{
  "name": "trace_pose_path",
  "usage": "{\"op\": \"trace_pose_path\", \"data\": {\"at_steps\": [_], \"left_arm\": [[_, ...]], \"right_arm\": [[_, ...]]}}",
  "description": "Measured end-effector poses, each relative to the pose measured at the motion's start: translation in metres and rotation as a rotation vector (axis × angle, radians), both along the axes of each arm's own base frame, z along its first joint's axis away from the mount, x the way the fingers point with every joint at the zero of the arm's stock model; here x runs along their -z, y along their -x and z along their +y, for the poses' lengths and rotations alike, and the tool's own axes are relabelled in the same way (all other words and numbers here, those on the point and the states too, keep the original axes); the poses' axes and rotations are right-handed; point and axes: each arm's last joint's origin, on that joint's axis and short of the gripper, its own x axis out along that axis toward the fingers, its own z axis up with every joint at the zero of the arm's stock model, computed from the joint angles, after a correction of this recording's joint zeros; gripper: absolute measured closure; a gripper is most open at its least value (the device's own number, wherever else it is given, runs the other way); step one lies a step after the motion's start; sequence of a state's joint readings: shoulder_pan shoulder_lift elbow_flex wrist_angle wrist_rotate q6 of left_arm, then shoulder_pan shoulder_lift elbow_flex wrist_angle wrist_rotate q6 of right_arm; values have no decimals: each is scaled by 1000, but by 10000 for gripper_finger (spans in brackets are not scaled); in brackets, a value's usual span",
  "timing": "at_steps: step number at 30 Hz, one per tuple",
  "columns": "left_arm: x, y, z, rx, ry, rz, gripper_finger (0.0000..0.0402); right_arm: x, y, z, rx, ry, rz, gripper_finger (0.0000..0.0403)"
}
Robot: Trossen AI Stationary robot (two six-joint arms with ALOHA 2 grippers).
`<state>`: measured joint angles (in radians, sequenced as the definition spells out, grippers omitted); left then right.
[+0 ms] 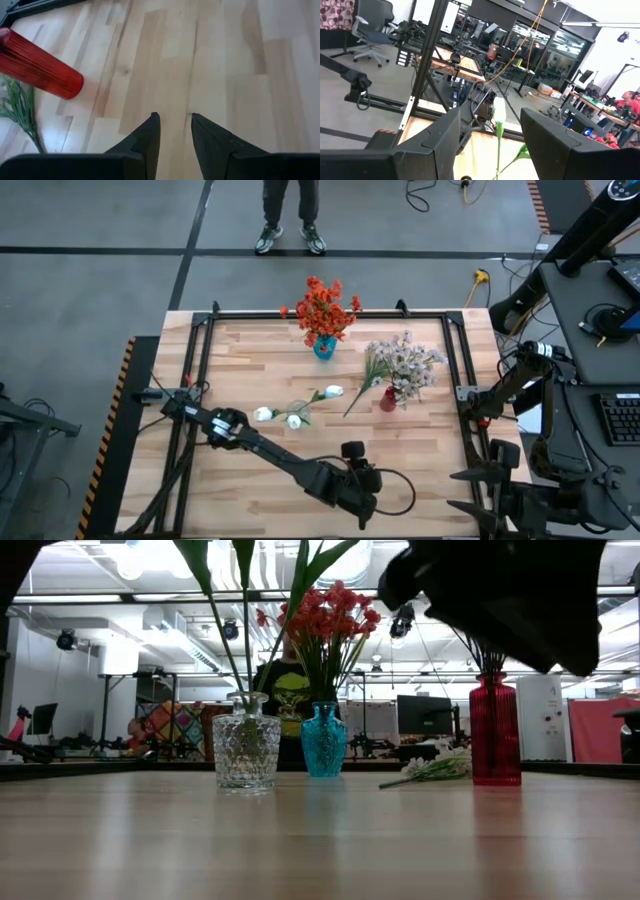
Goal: Sort flowers into vase by color
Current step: Put the white flowers into the red vase
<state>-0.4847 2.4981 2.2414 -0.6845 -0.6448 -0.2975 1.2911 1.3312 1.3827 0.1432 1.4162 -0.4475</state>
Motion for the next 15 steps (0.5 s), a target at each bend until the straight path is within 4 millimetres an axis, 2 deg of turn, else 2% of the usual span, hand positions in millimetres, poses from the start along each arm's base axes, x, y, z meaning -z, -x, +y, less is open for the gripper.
{"op": "trace_pose_path", "data": {"at_steps": [6, 10, 15], "left_arm": [[-2, 10, -19, 45, 3, 4, 332], [-21, 19, -34, 94, -2, -4, 339], [-38, 26, -41, 110, -9, -8, 343]], "right_arm": [[3, 0, 0, 6, 3, 7, 202], [3, -3, -1, 18, 4, 8, 202], [3, -6, -2, 29, 3, 8, 202]]}}
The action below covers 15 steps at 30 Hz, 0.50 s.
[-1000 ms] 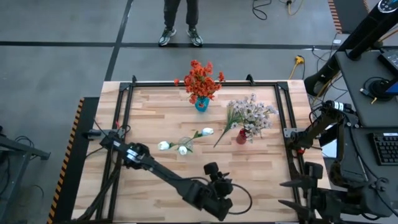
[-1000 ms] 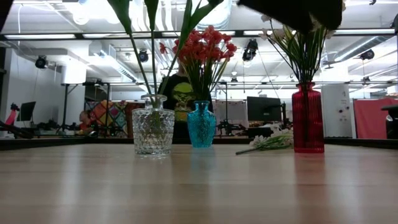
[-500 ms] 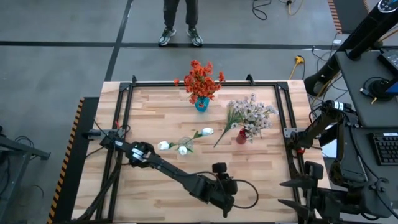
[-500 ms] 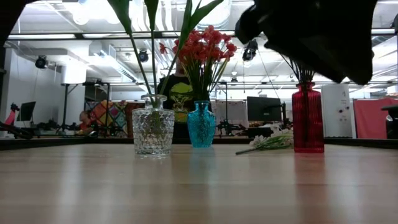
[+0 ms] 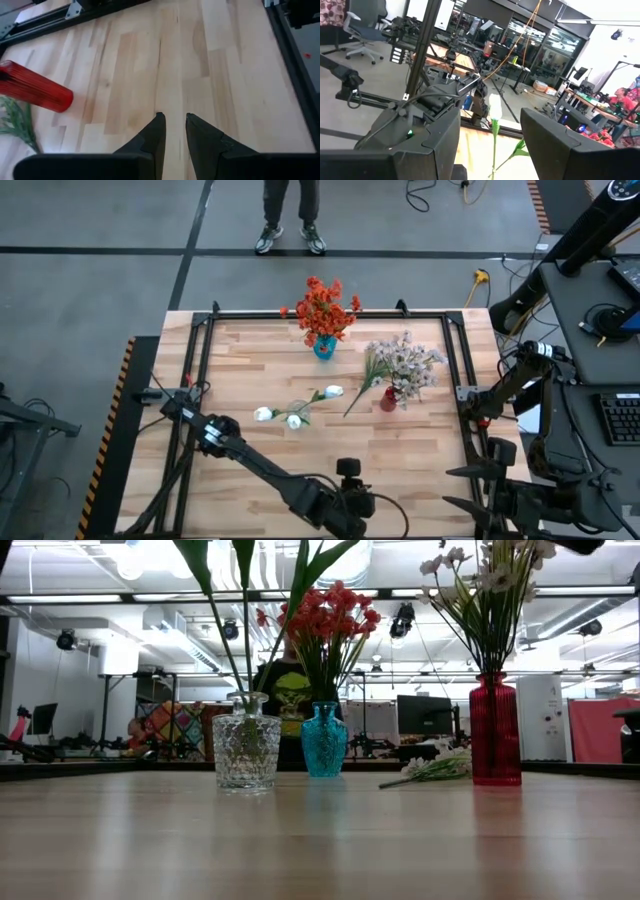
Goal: Sort flowers into vase by color
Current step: Put the white flowers into the red vase
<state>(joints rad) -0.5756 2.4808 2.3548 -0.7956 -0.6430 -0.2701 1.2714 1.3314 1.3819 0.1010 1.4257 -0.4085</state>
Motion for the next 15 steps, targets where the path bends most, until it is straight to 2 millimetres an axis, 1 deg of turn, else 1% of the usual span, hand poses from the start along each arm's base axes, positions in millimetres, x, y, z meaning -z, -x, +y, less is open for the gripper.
{"op": "trace_pose_path", "data": {"at_steps": [5, 8, 10, 13, 15], "left_arm": [[-11, 10, -7, 25, 5, 1, 343], [-20, 24, -13, 50, -18, 35, 343], [-36, 36, -16, 76, -46, 41, 343], [-68, 58, -15, 81, -136, 15, 343], [-90, 73, -12, 82, -202, -11, 343]], "right_arm": [[2, -1, 1, 2, -6, 0, 202], [4, -1, 1, 2, -19, 4, 202], [9, -3, 0, 9, -34, 9, 202], [21, -12, -3, 42, -76, 22, 202], [32, -19, -8, 57, -92, 45, 202]]}}
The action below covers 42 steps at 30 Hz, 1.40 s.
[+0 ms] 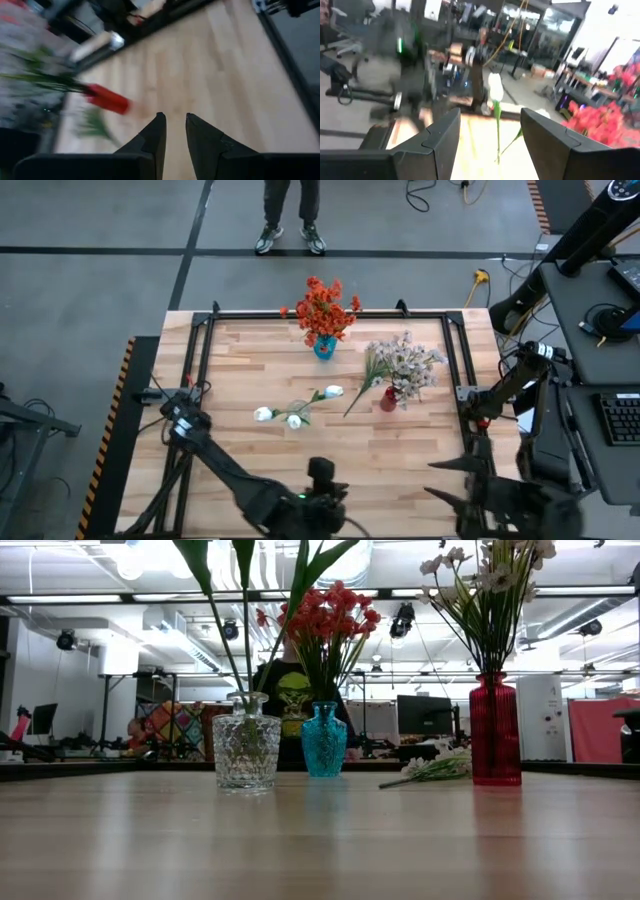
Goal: Sort flowers into vase by color
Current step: Put the white flowers into the red vase
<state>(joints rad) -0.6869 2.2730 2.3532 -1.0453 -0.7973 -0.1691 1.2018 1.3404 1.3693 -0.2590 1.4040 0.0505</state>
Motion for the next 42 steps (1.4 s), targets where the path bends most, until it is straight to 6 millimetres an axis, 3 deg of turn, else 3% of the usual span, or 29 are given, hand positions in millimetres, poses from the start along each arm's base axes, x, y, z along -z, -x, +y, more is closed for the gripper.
{"op": "trace_pose_path", "data": {"at_steps": [6, 10, 17, 25, 32, 42], "left_arm": [[-49, 39, 8, 60, -121, -28, 343], [-64, 57, 17, 99, -178, 8, 343], [-58, 79, 39, 85, -182, 26, 343], [-43, 111, 65, 92, 26, -191, 343], [-41, 132, 85, 91, 184, -418, 343], [-49, 160, 111, 86, 229, -465, 343]], "right_arm": [[33, -23, -23, 22, -160, 141, 202], [58, -38, -34, 104, -213, 183, 202], [91, -51, -42, 180, -330, 216, 202], [135, -67, -53, 286, -517, 266, 202], [175, -100, -61, 375, -630, 247, 202], [218, -140, -60, 528, -720, 203, 202]]}}
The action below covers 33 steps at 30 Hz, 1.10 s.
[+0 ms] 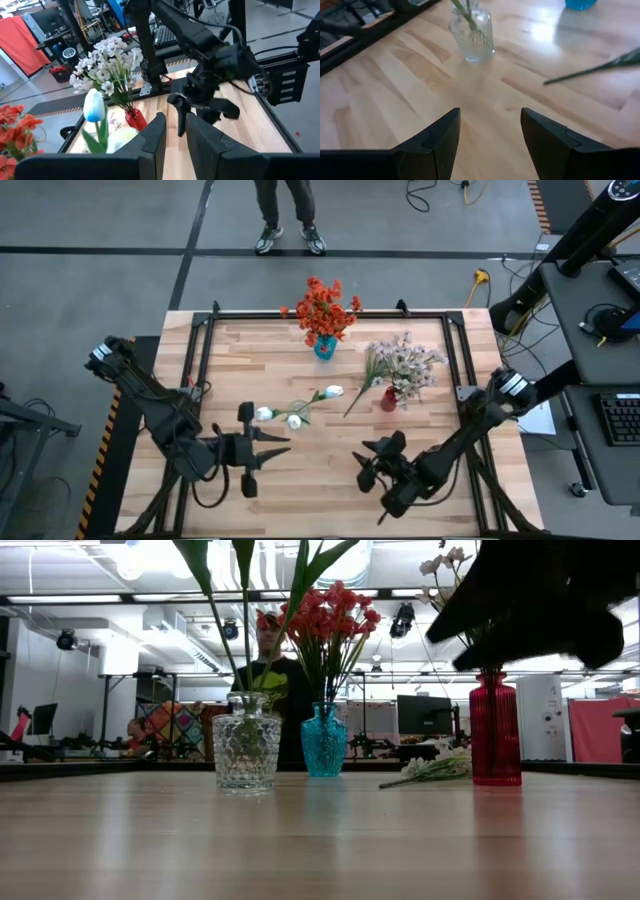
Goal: Sort flowers into vase by color
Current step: Put the white flowers into the red vase
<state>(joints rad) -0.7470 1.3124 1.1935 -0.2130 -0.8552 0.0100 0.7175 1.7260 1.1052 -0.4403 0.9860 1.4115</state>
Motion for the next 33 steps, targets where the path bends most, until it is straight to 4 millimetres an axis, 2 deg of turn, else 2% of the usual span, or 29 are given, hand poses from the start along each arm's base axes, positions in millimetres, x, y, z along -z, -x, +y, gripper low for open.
{"op": "trace_pose_path", "data": {"at_steps": [4, 8, 16, 23, 27, 33], "left_arm": [[1, 8, 8, 0, -9, 10, 343], [10, 15, 14, 0, -61, 67, 343], [27, 25, 21, 12, -114, 129, 343], [40, 32, 27, -9, -92, 149, 343], [42, 41, 34, -19, -68, 139, 343], [53, 55, 40, -9, -40, 148, 343]], "right_arm": [[15, -9, 1, 63, -57, -5, 202], [31, -20, -5, 153, -106, -21, 202], [54, -40, -23, 258, -75, 30, 202], [78, -55, -48, 381, -43, 18, 202], [81, -63, -60, 417, -32, 26, 202], [82, -66, -76, 461, 8, 47, 202]]}}
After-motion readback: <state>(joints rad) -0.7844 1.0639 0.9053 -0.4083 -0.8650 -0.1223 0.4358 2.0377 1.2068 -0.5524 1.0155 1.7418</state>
